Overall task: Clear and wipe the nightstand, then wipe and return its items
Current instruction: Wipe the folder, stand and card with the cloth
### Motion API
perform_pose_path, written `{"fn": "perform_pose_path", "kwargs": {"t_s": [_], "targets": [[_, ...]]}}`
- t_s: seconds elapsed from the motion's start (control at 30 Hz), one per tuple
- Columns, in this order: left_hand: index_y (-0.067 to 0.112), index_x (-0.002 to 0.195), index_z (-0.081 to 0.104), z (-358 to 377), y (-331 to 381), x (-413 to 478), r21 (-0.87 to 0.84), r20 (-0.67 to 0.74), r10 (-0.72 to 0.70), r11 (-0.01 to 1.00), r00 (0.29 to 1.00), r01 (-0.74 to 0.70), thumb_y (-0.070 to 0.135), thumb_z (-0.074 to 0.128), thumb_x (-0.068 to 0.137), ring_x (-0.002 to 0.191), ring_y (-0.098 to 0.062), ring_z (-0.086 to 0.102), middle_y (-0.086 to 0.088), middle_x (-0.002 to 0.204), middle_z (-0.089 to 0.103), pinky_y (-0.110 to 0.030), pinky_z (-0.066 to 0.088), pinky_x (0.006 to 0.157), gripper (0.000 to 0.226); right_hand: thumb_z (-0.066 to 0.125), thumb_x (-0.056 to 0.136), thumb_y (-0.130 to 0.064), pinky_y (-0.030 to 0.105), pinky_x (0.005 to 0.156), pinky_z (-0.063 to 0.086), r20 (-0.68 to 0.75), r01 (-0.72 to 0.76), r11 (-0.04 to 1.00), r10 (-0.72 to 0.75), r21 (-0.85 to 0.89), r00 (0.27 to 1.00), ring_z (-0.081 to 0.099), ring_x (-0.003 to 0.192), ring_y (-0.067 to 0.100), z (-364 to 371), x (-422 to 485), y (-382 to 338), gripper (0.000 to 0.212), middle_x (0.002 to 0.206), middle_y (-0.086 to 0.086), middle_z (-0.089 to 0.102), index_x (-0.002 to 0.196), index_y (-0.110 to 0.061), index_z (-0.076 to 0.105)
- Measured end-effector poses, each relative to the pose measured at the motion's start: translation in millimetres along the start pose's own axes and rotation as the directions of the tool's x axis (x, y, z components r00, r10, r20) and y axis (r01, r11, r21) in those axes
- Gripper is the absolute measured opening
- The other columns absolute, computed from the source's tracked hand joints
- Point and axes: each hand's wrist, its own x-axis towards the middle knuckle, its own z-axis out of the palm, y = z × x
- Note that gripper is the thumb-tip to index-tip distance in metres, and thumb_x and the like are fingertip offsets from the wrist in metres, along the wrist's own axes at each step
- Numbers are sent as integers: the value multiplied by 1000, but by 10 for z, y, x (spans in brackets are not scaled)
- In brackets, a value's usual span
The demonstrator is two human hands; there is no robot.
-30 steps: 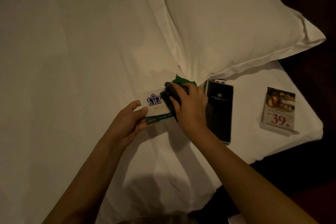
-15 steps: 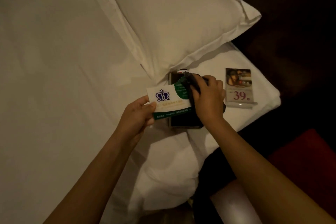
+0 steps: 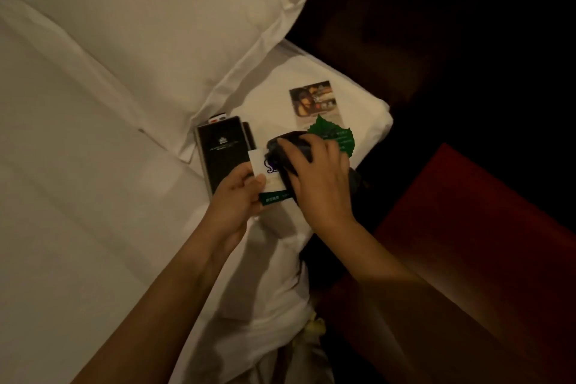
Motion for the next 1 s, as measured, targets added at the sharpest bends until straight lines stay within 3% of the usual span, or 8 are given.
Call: {"fn": "perform_pose_path", "kwargs": {"t_s": [0.13, 0.23, 0.33, 0.47, 0.6, 0.7, 0.83, 1.0], "targets": [[18, 96, 58, 484, -30, 76, 112, 128, -4, 994, 992, -10, 1, 42, 96, 78, -7, 70, 4, 89, 71, -19, 59, 64, 23, 53, 91, -24, 44, 91, 38, -64, -279, 960, 278, -6, 959, 44, 118, 33, -116, -143, 772, 44, 134, 12, 50, 134, -28, 48], [16, 98, 56, 860, -99, 93, 185, 223, -38, 983, 974, -4, -1, 42, 96, 83, -11, 67, 0, 91, 68, -22, 60, 69, 22, 51, 93, -21, 42, 92, 37, -130, -464, 886, 462, 19, 877, 43, 117, 33, -203, -427, 1315, 42, 133, 13, 49, 135, -25, 48], [13, 100, 57, 1305, -199, 153, 251, 307, -54, 968, 950, -26, -4, 41, 95, 85, -15, 65, -6, 97, 67, -26, 58, 71, 23, 52, 94, -21, 41, 90, 36, -175, -558, 830, 551, 15, 816, 43, 115, 34, -343, -772, 1717, 41, 132, 15, 49, 135, -23, 49], [2, 118, 53, 2007, -381, 343, 394, 354, -45, 913, 934, -105, -4, 38, 96, 108, -29, 59, -18, 123, 61, -41, 49, 91, 28, 48, 96, -25, 41, 93, 34, -173, -646, 763, 635, -10, 753, 41, 118, 35, -534, -1202, 2183, 40, 134, 14, 47, 137, -22, 48], [3, 124, 51, 2624, -571, 580, 500, 453, -54, 842, 890, -203, 1, 37, 98, 122, -34, 53, -19, 131, 57, -46, 44, 103, 30, 48, 96, -25, 43, 92, 34, -199, -704, 710, 692, 15, 694, 41, 116, 37, -648, -1541, 2574, 40, 133, 16, 48, 136, -20, 49], [-1, 124, 49, 2980, -750, 739, 532, 502, -61, 809, 863, -252, 0, 37, 98, 123, -36, 51, -23, 131, 55, -49, 41, 107, 28, 50, 95, -24, 43, 90, 36, -266, -743, 664, 734, 85, 625, 44, 113, 37, -709, -1738, 2807, 37, 128, 16, 51, 132, -21, 52], [-3, 122, 48, 3271, -966, 917, 526, 476, -56, 818, 877, -233, 0, 38, 97, 123, -38, 51, -25, 131, 54, -48, 42, 105, 27, 48, 96, -25, 44, 92, 36, -271, -809, 564, 815, 167, 512, 44, 113, 36, -712, -2026, 3079, 37, 128, 16, 51, 132, -22, 51], [-7, 128, 43, 3572, -1054, 1066, 451, 406, 1, 870, 914, -201, -1, 38, 97, 109, -29, 54, -26, 133, 52, -39, 45, 97, 32, 44, 97, -31, 42, 92, 38, -101, -838, 537, 843, 96, 529, 42, 114, 32, -411, -2443, 3051, 38, 127, 13, 50, 134, -26, 48]]}}
